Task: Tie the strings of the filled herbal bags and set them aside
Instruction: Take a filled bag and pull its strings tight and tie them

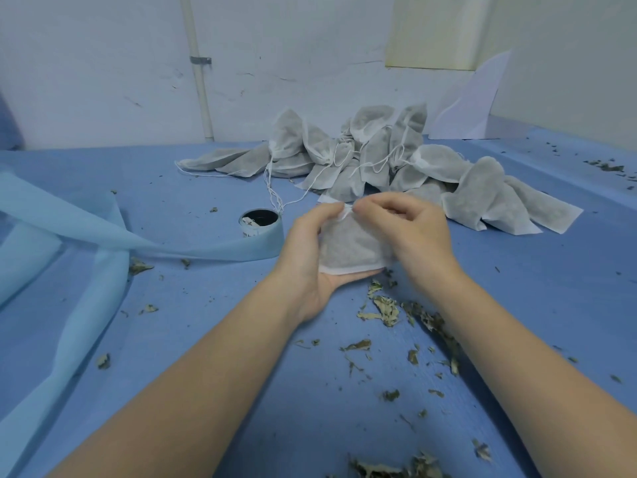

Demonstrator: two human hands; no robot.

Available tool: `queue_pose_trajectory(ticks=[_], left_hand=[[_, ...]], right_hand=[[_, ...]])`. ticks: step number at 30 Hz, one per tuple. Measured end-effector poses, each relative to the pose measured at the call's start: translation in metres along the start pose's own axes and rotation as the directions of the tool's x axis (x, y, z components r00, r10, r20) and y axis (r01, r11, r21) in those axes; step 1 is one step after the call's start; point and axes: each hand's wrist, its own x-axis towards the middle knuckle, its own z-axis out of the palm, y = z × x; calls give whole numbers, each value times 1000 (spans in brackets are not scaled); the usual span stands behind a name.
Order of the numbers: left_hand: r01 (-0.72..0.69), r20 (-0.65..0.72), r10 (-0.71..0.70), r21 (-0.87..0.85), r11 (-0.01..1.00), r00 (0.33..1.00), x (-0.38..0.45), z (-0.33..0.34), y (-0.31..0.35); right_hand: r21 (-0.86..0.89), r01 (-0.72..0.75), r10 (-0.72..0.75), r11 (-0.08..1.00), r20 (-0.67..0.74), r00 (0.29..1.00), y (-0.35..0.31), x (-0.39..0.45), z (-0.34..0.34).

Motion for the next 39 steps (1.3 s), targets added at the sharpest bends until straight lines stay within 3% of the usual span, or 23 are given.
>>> queue_pose_trajectory(ticks=[3, 8, 14, 17, 20, 21, 24, 27, 32, 39], left_hand=[[-20, 13, 20, -5, 1000, 1000, -1, 0, 1], [-178, -147, 210, 201, 963, 967, 5, -1, -4], [-288, -145, 353, 341, 895, 924, 5, 0, -1], [-333, -186, 433, 404, 852, 882, 6, -3, 3], [-358, -297, 535, 485, 798, 791, 10, -10, 16], [-371, -333, 566, 495, 786, 754, 12, -14, 22], [-393, -442, 593, 466, 793, 673, 14, -26, 42], [-421, -518, 563, 374, 826, 644, 15, -37, 57], [-446, -595, 522, 285, 848, 612, 17, -49, 71], [-380, -586, 546, 392, 838, 599, 20, -57, 76]], right_hand=[[-76, 55, -51, 996, 47, 998, -1, -2, -2], [-158, 140, -121, 978, 124, 985, -1, -3, -3], [-146, 144, -126, 979, 122, 984, 0, -1, 0], [-71, 89, -78, 994, 135, 988, -2, 3, 5], [138, -69, 53, 988, 115, 992, -7, 16, 8], [128, -99, 85, 987, 115, 990, -6, 20, 10], [-219, -78, 126, 973, 213, 969, 4, 22, 26], [-519, 148, 89, 842, 404, 910, 12, 26, 46], [-491, 190, 66, 850, 457, 887, 18, 38, 73], [-403, 229, 53, 886, 580, 813, 17, 45, 91]])
